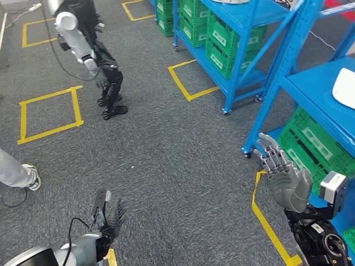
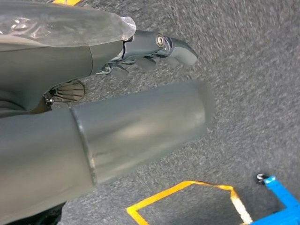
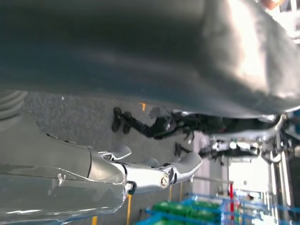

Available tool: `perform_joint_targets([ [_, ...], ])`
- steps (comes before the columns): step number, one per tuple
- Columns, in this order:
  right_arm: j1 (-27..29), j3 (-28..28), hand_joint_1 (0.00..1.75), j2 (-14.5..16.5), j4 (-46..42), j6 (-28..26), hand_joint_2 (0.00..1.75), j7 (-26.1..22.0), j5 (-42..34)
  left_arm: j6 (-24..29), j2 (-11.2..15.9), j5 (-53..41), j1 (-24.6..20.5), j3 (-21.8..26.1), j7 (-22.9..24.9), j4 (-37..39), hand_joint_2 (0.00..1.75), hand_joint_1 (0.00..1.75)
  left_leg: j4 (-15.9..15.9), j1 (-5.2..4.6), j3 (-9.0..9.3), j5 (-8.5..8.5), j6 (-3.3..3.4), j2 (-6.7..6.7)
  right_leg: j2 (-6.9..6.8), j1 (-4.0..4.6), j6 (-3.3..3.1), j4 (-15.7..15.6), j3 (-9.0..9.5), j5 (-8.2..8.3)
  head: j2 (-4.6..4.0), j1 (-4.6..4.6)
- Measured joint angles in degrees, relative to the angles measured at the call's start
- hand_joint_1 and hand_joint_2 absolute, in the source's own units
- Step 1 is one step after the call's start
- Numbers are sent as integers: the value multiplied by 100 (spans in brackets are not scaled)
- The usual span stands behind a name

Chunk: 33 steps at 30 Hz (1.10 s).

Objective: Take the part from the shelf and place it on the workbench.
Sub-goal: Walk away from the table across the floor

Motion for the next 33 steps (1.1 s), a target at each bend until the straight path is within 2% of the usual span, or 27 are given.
perform_joint_targets([
  [2,-5,2,0,0,23,32,0,-17,20,7,2,24,-5,0,-1,-1,0,0,2,-12,16,-24,-55,111,131,0,-79,-26,-2,14,0,-18],
  [3,-11,2,0,1,31,44,0,-24,25,8,0,29,-10,0,-2,-1,0,0,58,-1,10,-80,-83,42,206,-9,-110,-44,0,30,0,-24],
  [4,-24,1,0,1,41,55,0,-30,32,9,1,32,-13,0,-3,-2,0,0,210,16,-46,-188,-108,-88,276,-21,-146,-61,5,46,0,-31],
  [6,-56,2,0,5,62,75,0,-42,38,17,8,35,3,0,-4,-1,0,0,898,42,-363,-550,-136,-429,419,-36,-200,-78,1,70,0,-62],
  [7,-64,6,0,8,79,89,0,-44,42,23,13,40,22,0,-3,-1,0,0,1329,46,-587,-722,-141,-508,497,-36,-216,-78,-8,74,0,-77],
  [8,-66,12,0,10,96,102,0,-47,45,28,16,49,43,0,-3,0,0,0,1666,47,-779,-813,-145,-547,583,-35,-221,-77,-13,77,0,-87],
  [9,-63,18,0,11,115,114,0,-48,50,31,17,60,60,0,-2,0,0,0,1810,47,-886,-791,-145,-563,669,-34,-222,-75,-14,79,0,-95],
  [10,-61,22,0,11,133,120,0,-48,52,27,16,74,69,0,-1,0,0,0,1721,48,-883,-657,-140,-571,752,-35,-220,-71,-13,81,0,-100],
  [11,-61,25,0,12,151,122,0,-48,54,18,15,91,69,0,-1,0,0,0,1412,54,-768,-437,-130,-600,832,-36,-216,-67,-8,82,0,-105],
  [13,-65,28,0,15,177,126,0,-49,58,-16,19,135,60,0,-1,0,0,0,594,80,-424,-44,-97,-805,972,-30,-191,-47,-18,81,0,-116],
  [14,-68,29,0,16,185,128,0,-51,60,-38,23,159,59,1,-2,0,0,0,299,88,-297,55,-80,-900,1040,-26,-165,-38,-34,84,0,-116],
  [15,-70,31,0,17,190,130,0,-52,61,-57,27,179,62,1,-4,-1,0,0,147,88,-234,77,-62,-961,1102,-27,-133,-34,-53,87,0,-113],
  [17,-67,33,0,17,201,133,0,-56,62,-76,22,199,62,2,-9,-2,0,0,83,80,-206,72,-6,-883,1228,-40,-53,-47,-90,107,0,-103],
  [18,-61,31,0,17,209,133,0,-57,61,-71,14,197,54,2,-12,-2,0,0,61,84,-190,81,28,-820,1203,-42,-20,-20,-119,89,0,-97],
  [19,-60,28,0,17,215,133,0,-60,60,-62,7,190,44,2,-16,-2,0,0,38,90,-174,93,68,-759,1100,-36,9,94,-183,15,0,-76],
  [20,-63,28,0,17,221,133,0,-62,58,-51,2,180,37,2,-21,-2,0,0,17,94,-157,101,101,-693,948,-31,30,338,-301,-124,0,-53],
  [21,-65,30,0,17,225,135,0,-64,56,-37,0,170,35,2,-26,-2,0,0,10,80,-146,98,125,-631,769,-35,46,703,-464,-312,0,-30],
  [22,-68,34,0,18,230,137,0,-65,55,-26,1,161,41,2,-30,-2,0,0,11,67,-142,90,145,-570,651,-43,63,1131,-658,-506,0,-8],
  [23,-64,37,0,18,239,136,0,-66,54,-14,2,155,51,2,-32,-2,0,0,13,56,-138,82,154,-504,596,-55,78,1501,-827,-642,0,-5],
  [24,-57,38,0,18,250,135,0,-65,54,-1,3,149,60,2,-34,-2,0,0,14,51,-133,74,156,-441,569,-63,88,1703,-920,-682,0,-4],
  [25,-51,38,0,18,261,132,0,-65,53,17,3,143,64,2,-37,-2,0,0,15,50,-123,63,151,-378,548,-69,94,1669,-895,-611,0,-2],
  [26,-50,38,0,18,269,130,0,-65,53,35,2,134,64,2,-40,-2,0,0,16,50,-105,49,140,-318,514,-72,92,1402,-750,-449,0,-2],
  [28,-61,38,0,18,275,132,0,-64,53,70,-1,116,58,2,-48,-2,0,0,21,34,-55,7,97,-201,305,-42,62,537,-282,-110,0,5],
  [29,-72,39,0,19,275,132,0,-65,52,85,2,108,55,2,-51,-2,0,0,24,18,-39,-9,69,-150,202,-21,29,219,-103,-31,0,5],
  [30,-81,40,0,19,276,132,0,-65,51,99,4,102,53,2,-54,-2,0,0,28,3,-28,-22,41,-96,138,4,-5,37,-5,-12,0,0],
  [31,-86,42,0,20,277,132,0,-63,50,110,5,100,50,2,-56,-2,0,0,29,-12,-24,-28,16,-37,143,28,-37,-11,14,-34,0,-6],
  [33,-82,42,0,21,278,129,0,-56,49,88,1,109,34,2,-55,-3,0,0,38,-2,-8,-55,-39,36,279,21,-112,-36,9,-5,0,-19],
])
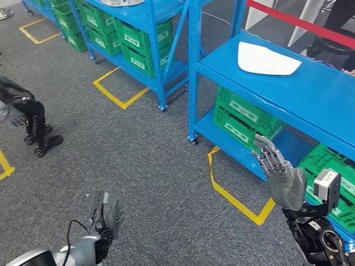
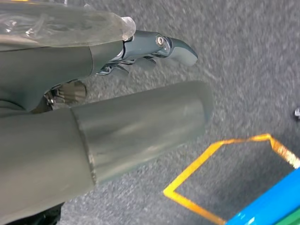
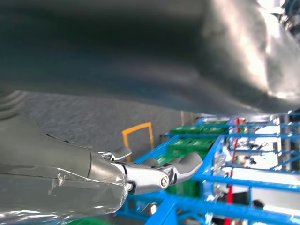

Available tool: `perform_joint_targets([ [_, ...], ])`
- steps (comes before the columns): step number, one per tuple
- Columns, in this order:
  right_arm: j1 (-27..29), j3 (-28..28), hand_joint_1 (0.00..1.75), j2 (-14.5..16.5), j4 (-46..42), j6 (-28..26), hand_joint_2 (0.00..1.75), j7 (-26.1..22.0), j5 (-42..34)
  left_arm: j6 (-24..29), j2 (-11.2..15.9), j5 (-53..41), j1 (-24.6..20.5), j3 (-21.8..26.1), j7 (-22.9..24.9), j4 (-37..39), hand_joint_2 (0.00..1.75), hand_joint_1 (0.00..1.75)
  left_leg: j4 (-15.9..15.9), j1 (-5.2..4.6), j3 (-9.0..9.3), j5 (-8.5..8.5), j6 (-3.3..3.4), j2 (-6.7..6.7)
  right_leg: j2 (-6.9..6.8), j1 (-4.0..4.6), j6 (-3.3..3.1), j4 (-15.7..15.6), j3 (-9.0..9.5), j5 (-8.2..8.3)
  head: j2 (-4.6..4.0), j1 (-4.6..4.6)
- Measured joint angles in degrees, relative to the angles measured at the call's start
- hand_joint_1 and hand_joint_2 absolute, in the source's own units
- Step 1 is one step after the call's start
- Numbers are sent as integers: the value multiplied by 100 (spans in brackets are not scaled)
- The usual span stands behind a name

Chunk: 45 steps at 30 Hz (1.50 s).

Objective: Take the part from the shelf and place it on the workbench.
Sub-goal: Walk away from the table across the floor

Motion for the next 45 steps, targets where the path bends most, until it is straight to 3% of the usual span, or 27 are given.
perform_joint_targets([
  [2,-17,-2,0,3,-1,-7,0,9,-2,-72,-1,28,-13,0,1,-1,0,0,291,19,-104,-205,-56,-201,123,-21,-78,-52,18,43,0,-15],
  [4,-34,3,0,12,0,-14,0,18,-3,-122,8,53,3,0,2,-2,0,0,1052,29,-458,-576,-80,-491,252,-32,-119,-74,17,68,0,-49],
  [5,-32,8,0,16,2,-20,0,26,-3,-128,13,60,21,0,2,-2,0,0,1454,29,-667,-720,-82,-554,325,-31,-126,-73,13,71,0,-63],
  [7,-23,12,0,21,5,-40,0,47,-3,-140,14,70,55,0,5,-2,0,0,1772,29,-886,-713,-73,-597,481,-29,-126,-71,13,73,0,-79],
  [9,-22,9,0,21,5,-56,0,57,-4,-161,14,77,54,0,13,-2,0,0,1197,32,-680,-305,-40,-671,634,-30,-120,-65,23,76,0,-89],
  [11,-24,8,0,21,4,-56,0,54,-4,-180,18,76,36,0,26,-2,0,0,367,48,-332,59,8,-921,770,-24,-92,-44,12,76,0,-89],
  [13,-24,6,0,21,4,-52,0,50,-5,-190,20,70,27,0,44,-2,0,0,34,45,-192,133,47,-1040,895,-32,-28,-35,-29,84,0,-85],
  [15,-17,1,0,21,4,-49,0,46,-5,-201,8,63,13,0,53,-3,0,0,-10,41,-168,147,98,-911,971,-52,44,-42,-76,98,0,-83],
  [17,-20,-8,0,21,4,-46,0,39,-5,-217,-2,50,-8,0,57,-6,0,0,-61,55,-136,171,162,-776,715,-41,96,181,-204,-42,0,-51],
  [19,-21,-8,0,21,5,-40,0,32,-6,-226,-2,40,-13,0,64,-8,0,0,-79,46,-115,168,202,-640,369,-45,137,872,-524,-402,0,-9],
  [21,-6,-3,0,21,20,-37,0,31,-5,-227,4,39,-3,0,68,-7,0,0,-77,33,-110,154,217,-500,286,-77,178,1586,-848,-671,0,8],
  [22,0,-3,0,21,31,-37,0,32,-5,-227,7,39,2,0,68,-6,0,0,-75,31,-106,146,213,-432,275,-92,193,1694,-890,-665,0,11],
  [24,1,-5,0,21,46,-42,0,32,-5,-227,7,38,4,0,68,-6,0,0,-71,31,-83,122,188,-303,192,-111,203,1224,-629,-378,0,15],
  [26,-11,-5,0,21,48,-40,0,31,-4,-226,8,34,0,0,69,-6,0,0,-54,12,-52,82,135,-186,-58,-86,184,412,-187,-110,0,22],
  [28,-28,-3,0,21,51,-43,0,28,-5,-224,15,30,-3,0,69,-6,0,0,-38,-19,-38,55,73,-79,-196,-41,125,35,21,-64,0,8],
  [30,-27,-2,0,21,56,-46,0,26,-5,-222,12,26,-12,0,68,-8,0,0,-32,-25,-31,37,20,44,-79,-23,48,5,26,-55,0,-16],
  [31,-26,-3,0,21,58,-47,0,23,-5,-222,5,24,-19,0,68,-9,0,0,14,-10,-36,-10,-10,6,-4,-24,18,-14,27,-41,0,-27],
  [32,-33,-4,0,22,60,-48,0,23,-5,-222,2,23,-25,0,68,-11,0,0,147,6,-84,-104,-37,-107,62,-30,-17,-30,31,-24,0,-33],
  [34,-52,-4,0,24,61,-46,0,22,-5,-222,5,18,-21,0,68,-11,0,0,771,31,-370,-430,-73,-443,195,-42,-73,-50,33,-2,0,-62],
  [36,-46,5,0,26,74,-42,0,25,-3,-217,13,16,11,0,68,-10,0,0,1534,31,-782,-694,-77,-580,352,-34,-100,-47,26,3,0,-88],
  [37,-38,9,0,27,82,-40,0,26,-1,-213,15,17,27,0,68,-10,0,0,1700,30,-902,-689,-71,-598,438,-29,-102,-44,26,3,0,-96],
  [38,-32,10,0,27,89,-40,0,25,4,-210,14,16,37,0,68,-10,0,0,1646,30,-916,-577,-57,-611,523,-25,-102,-40,28,4,0,-99],
  [39,-29,10,0,28,93,-40,0,25,9,-208,14,14,37,0,68,-10,0,0,1364,30,-815,-374,-37,-644,602,-23,-101,-35,32,3,0,-101],
  [41,-32,9,0,29,93,-40,0,24,16,-207,21,9,25,0,68,-10,0,0,558,41,-475,27,14,-880,743,-16,-88,-21,26,0,0,-104],
  [42,-33,9,0,29,93,-41,0,24,20,-207,28,8,18,0,68,-10,0,0,260,46,-346,133,35,-988,811,-15,-70,-14,13,1,0,-104],
  [43,-35,9,0,29,93,-48,0,26,33,-203,33,7,15,0,68,-10,0,0,98,44,-278,164,53,-1063,870,-18,-44,-11,-3,2,0,-102],
  [45,-32,8,0,29,93,-81,0,39,87,-184,34,13,7,0,66,-11,0,0,24,36,-245,158,93,-1002,977,-37,24,-24,-26,13,0,-101],
])
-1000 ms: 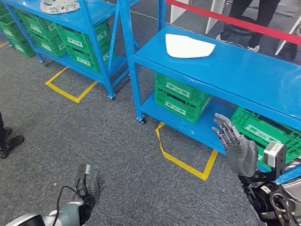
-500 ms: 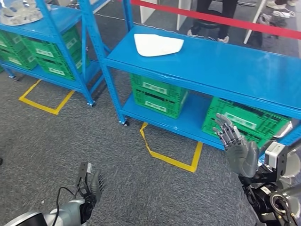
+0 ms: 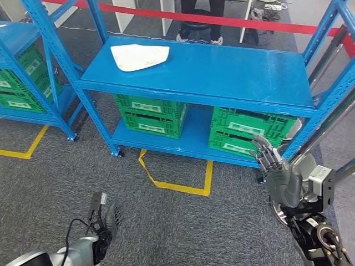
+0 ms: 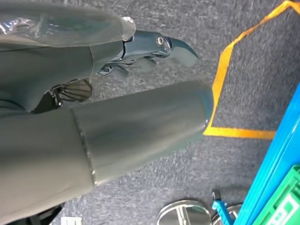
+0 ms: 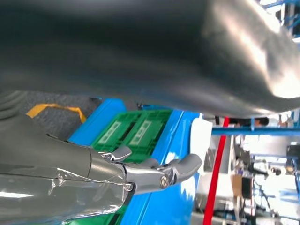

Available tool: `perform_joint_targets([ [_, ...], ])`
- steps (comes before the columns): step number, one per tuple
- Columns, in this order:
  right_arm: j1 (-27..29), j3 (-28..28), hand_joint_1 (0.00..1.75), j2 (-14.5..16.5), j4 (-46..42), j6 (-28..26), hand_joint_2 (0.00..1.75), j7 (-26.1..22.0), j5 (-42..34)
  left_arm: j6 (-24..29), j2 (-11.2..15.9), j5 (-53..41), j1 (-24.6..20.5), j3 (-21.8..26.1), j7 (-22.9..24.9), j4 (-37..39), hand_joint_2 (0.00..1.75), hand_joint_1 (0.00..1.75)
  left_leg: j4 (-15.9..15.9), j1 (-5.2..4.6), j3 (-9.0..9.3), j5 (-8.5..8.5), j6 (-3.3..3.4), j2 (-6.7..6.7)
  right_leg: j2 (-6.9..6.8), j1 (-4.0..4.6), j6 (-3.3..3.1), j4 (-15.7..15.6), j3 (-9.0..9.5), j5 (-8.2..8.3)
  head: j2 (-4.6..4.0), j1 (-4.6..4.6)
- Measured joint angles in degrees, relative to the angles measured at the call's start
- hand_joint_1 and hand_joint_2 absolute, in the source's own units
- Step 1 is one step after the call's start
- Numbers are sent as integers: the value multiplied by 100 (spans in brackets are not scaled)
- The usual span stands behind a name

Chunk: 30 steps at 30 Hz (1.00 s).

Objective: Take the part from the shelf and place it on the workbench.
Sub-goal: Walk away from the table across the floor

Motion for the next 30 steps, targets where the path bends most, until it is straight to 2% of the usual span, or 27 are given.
perform_joint_targets([
  [1,3,-2,0,0,1,-24,0,8,32,11,-5,3,-7,0,-2,-1,0,0,-23,-11,10,0,13,46,-32,-3,22,9,3,-10,0,0],
  [4,-19,-5,0,1,15,-71,0,20,71,24,-11,2,-23,0,-11,-2,0,0,-61,-43,50,-5,4,105,-212,13,-33,-18,44,-16,0,38],
  [5,-27,-3,0,1,24,-77,0,22,73,26,-13,1,-24,0,-14,-2,0,0,-57,-52,60,-6,6,102,-219,10,-51,-44,55,-7,0,49],
  [9,-26,-3,0,0,47,-85,0,26,73,27,-24,0,-15,0,-15,-2,0,0,-51,-71,64,-8,41,105,-230,-4,-30,-58,69,-5,0,56],
  [14,-36,-3,0,1,56,-76,0,20,72,29,-22,9,-13,0,-15,-2,0,0,-48,-74,62,-16,54,99,-235,-10,3,-66,74,-8,0,59],
  [30,-53,-2,0,0,95,-137,0,32,58,92,-29,-33,-16,0,-13,-2,0,0,-56,-60,69,-17,54,101,-237,-15,10,-65,69,-14,0,57],
])
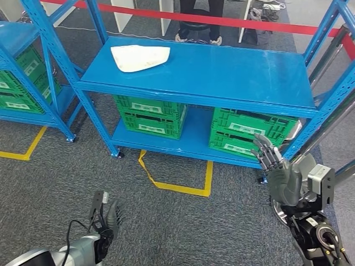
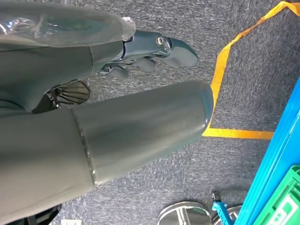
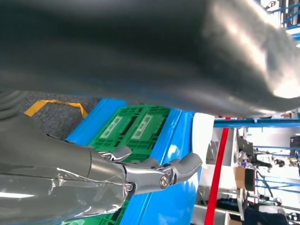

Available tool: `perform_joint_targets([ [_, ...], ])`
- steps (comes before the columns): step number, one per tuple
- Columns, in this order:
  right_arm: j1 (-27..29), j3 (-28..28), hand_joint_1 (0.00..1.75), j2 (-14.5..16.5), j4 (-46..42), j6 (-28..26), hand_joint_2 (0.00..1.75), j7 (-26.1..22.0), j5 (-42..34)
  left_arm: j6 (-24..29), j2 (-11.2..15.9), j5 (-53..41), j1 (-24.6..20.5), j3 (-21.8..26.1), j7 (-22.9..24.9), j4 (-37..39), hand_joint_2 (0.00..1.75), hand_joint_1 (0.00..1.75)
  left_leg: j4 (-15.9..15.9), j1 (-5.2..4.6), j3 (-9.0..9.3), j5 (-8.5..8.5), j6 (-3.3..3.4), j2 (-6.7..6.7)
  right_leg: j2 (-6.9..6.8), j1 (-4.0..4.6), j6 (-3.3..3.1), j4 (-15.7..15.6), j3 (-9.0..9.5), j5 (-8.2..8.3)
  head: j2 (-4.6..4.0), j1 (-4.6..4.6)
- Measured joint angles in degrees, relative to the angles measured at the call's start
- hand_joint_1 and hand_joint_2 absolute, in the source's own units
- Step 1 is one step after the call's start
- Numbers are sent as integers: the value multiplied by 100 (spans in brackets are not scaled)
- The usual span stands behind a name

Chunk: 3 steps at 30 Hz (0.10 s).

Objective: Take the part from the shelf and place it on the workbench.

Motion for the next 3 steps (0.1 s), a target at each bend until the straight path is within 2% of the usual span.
perform_joint_targets([
  [3,75,-13,0,-2,-35,-75,0,14,12,21,-26,-60,-1,-1,9,0,0,0,0,0,2,0,0,1,0,0,0,0,0,0,0,1],
])
